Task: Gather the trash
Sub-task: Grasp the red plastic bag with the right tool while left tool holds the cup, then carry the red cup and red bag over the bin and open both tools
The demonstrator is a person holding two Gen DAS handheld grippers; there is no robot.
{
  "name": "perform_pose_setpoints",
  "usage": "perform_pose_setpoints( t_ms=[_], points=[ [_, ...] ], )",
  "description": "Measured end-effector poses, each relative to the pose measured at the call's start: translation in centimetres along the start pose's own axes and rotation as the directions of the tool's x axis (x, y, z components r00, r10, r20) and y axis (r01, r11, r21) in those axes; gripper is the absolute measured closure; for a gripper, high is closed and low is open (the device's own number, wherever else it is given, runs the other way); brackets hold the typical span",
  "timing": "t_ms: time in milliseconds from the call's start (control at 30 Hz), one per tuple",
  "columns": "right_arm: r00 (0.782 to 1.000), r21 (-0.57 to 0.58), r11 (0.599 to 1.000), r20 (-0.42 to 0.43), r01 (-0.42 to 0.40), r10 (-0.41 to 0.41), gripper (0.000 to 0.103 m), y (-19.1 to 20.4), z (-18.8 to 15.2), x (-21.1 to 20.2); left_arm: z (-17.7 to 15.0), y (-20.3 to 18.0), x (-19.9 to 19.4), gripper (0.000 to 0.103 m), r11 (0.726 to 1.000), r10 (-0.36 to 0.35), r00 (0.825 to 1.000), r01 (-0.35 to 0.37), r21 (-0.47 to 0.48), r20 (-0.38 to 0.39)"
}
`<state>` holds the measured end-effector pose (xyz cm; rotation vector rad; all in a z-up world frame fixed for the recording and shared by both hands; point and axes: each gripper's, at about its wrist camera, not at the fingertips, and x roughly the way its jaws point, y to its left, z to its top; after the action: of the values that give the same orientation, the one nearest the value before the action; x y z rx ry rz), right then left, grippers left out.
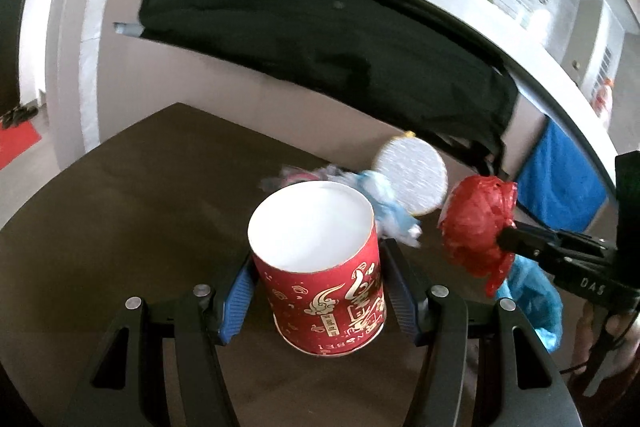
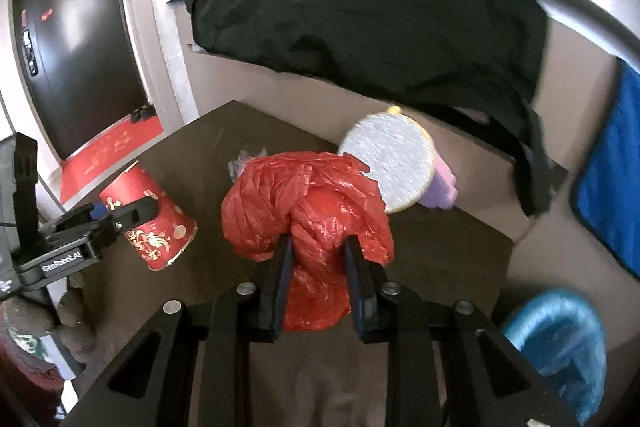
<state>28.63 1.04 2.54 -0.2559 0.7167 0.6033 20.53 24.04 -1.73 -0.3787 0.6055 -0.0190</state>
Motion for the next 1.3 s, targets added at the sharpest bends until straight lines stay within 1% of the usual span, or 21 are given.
perform_pose_setpoints(
  t_ms=[200,333,433,700,867,1067,1200,1300],
  points=[
    [0.999,0.036,0.999,0.048,-0.006,0.004,0.08,-1.3,-2.1,-2.7,-0.7,-3.8,-1.3,0.043,0.998,-0.002,1.0,0.003,0.069,-0.001],
    [0.997,0.084,0.996,0.077,-0.028,0.021,0.08,-2.5,-3.2,-4.2,-0.9,-7.0,-2.3,0.043,0.988,0.029,0.999,-0.031,0.153,0.019],
    [0.995,0.097,0.995,0.099,-0.024,0.014,0.08,-3.0,-3.8,-4.8,-0.9,-8.8,-2.8,0.043,0.98,0.032,0.999,-0.036,0.196,0.027],
    [0.987,0.142,0.989,0.16,-0.03,0.007,0.08,-5.4,-5.3,-7.8,-1.3,-13.2,-3.5,0.043,0.962,0.019,0.999,-0.027,0.273,0.033],
    [0.981,0.164,0.986,0.196,-0.018,-0.015,0.08,-6.9,-6.1,-9.5,-1.5,-15.7,-3.2,0.043,0.952,0.004,1.0,-0.011,0.304,0.025],
    [0.97,0.203,0.979,0.234,0.025,-0.073,0.08,-9.6,-7.3,-12.0,-1.3,-19.7,-2.6,0.043,0.939,-0.064,0.997,0.049,0.341,0.033],
    [0.957,0.235,0.969,0.255,0.078,-0.138,0.08,-11.8,-8.3,-14.1,-1.3,-23.1,-1.7,0.043,0.92,-0.132,0.991,0.114,0.374,0.021],
    [0.947,0.265,0.957,0.259,0.119,-0.19,0.08,-13.5,-9.3,-15.6,-1.7,-25.7,-0.6,0.043,0.906,-0.17,0.985,0.158,0.394,-0.003]
  ],
)
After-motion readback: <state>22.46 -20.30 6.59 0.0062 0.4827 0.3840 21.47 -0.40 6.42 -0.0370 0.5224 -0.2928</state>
